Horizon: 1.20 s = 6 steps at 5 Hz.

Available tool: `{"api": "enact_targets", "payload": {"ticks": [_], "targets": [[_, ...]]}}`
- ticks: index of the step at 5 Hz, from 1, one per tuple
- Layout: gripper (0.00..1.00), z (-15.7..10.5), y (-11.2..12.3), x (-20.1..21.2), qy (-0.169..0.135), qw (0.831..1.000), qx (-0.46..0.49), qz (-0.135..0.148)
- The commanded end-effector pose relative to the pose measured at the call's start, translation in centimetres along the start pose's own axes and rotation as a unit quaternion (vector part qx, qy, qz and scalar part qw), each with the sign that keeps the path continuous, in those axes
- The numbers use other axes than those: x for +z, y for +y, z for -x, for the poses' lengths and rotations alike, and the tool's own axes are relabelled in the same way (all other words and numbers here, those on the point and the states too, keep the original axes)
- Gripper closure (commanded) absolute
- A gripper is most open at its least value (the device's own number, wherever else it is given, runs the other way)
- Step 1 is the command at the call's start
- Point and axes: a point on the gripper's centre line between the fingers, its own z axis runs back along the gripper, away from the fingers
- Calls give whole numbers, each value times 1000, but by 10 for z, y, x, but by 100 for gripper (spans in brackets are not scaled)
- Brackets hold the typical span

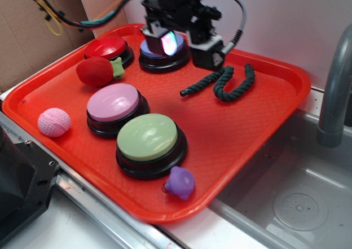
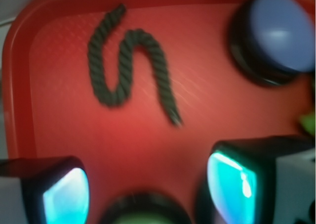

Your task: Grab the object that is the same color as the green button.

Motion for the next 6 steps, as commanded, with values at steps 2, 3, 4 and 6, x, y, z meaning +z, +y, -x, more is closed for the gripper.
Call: {"api": "enact_targets", "payload": {"ticks": [2,3,4,6], "targets": [[0,-38,-18,-55,-6,1000,-20,12],[100,-28,-21,-62,8,1000,-26,11],[100,-18,-20,-60,20,999,-30,-5],[100,7,-2,-28,10,1000,-16,-12]]}}
